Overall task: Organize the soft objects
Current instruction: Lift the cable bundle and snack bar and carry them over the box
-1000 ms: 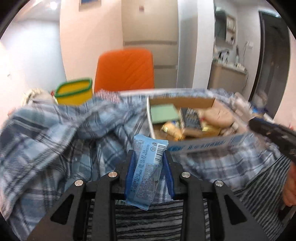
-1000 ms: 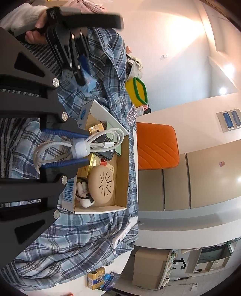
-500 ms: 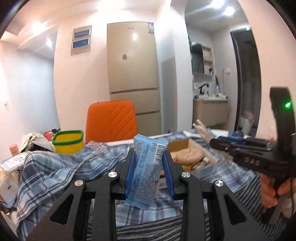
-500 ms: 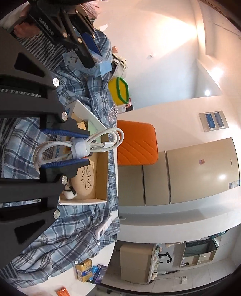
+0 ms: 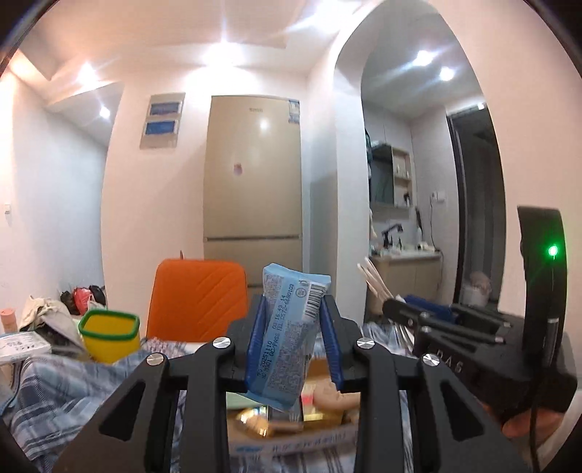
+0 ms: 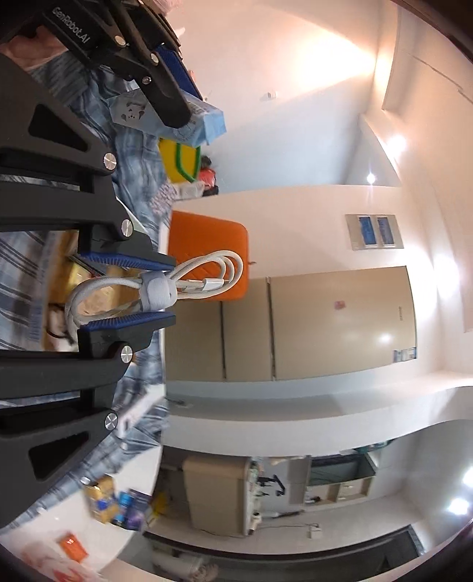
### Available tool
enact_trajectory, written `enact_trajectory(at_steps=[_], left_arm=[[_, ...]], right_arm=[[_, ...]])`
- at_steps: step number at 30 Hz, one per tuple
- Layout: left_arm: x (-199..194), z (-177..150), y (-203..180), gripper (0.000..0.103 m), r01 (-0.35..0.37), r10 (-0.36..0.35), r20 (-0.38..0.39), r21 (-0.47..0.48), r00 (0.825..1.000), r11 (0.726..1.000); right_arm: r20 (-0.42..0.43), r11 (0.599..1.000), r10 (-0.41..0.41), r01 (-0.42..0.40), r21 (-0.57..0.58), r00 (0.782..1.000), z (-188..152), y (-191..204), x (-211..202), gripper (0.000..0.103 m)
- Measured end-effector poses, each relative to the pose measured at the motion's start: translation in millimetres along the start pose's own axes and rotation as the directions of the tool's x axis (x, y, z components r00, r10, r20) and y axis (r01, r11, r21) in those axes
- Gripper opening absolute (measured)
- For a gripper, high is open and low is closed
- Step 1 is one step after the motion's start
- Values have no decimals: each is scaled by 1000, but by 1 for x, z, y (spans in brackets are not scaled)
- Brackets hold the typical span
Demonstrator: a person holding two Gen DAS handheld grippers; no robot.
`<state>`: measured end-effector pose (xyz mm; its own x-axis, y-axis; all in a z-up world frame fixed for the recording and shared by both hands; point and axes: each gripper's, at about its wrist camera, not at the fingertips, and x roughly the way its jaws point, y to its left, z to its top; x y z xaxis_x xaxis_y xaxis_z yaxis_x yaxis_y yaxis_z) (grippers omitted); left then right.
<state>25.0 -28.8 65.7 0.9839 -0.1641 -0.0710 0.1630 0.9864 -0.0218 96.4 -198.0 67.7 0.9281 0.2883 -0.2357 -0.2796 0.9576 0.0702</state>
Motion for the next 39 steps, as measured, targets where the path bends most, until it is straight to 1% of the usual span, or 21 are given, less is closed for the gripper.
enact_trajectory(at_steps=[2, 3, 6, 9, 11, 13, 17, 19, 21, 25, 28, 31, 34, 37, 39], left_arm=[[9, 1, 0, 29, 6, -6, 32, -7, 999, 1000], [13, 0, 0, 29, -11, 11, 46, -6, 999, 1000], [28, -5, 2, 29, -31, 31, 51, -1, 998, 1000], [43, -14, 6, 29, -58, 58, 34, -5, 998, 998], [51, -21, 10, 29, -68, 68, 7, -12, 998, 998], [59, -29, 14, 29, -82, 82, -26, -11, 996, 997], [67, -39, 23, 29, -89, 87, -82, -27, 993, 996], [68, -41, 26, 29, -82, 77, -95, -46, 992, 996], [70, -45, 26, 29, -89, 83, -104, -46, 991, 995], [74, -50, 28, 29, -93, 86, -133, -52, 987, 994], [76, -53, 30, 29, -100, 89, -151, -65, 984, 993], [80, -56, 29, 29, -93, 81, -176, -61, 981, 994], [83, -57, 24, 29, -81, 72, -187, -41, 980, 996], [84, -59, 20, 29, -67, 60, -195, -33, 979, 997], [85, -59, 20, 29, -67, 60, -202, -30, 977, 997]], right_arm=[[11, 1000, -19, 19, 14, 1000, 4, -5, 7, 25], [16, 999, -31, 30, 20, 999, 4, -8, 10, 25], [13, 998, -54, 54, 35, 998, 4, -13, 21, 25], [-14, 998, -49, 49, 45, 999, 2, -16, 34, 25], [-36, 998, -39, 40, 43, 999, 0, -13, 42, 25], [-75, 998, -33, 36, 47, 997, -1, -9, 55, 25], [-138, 996, -8, 20, 89, 990, -9, -4, 78, 25], [-165, 996, -4, 19, 91, 986, -15, -3, 88, 25], [-187, 995, -3, 21, 93, 982, -24, -5, 96, 25], [-250, 996, 22, -1, 85, 968, -42, -8, 112, 25], [-302, 995, 47, -18, 100, 952, -53, -10, 122, 25], [-320, 993, 55, -17, 121, 946, -59, -15, 127, 25], [-353, 988, 94, -44, 147, 931, -65, -18, 135, 25], [-383, 987, 109, -54, 152, 917, -70, -19, 143, 25], [-392, 986, 116, -58, 158, 912, -72, -19, 146, 25]])
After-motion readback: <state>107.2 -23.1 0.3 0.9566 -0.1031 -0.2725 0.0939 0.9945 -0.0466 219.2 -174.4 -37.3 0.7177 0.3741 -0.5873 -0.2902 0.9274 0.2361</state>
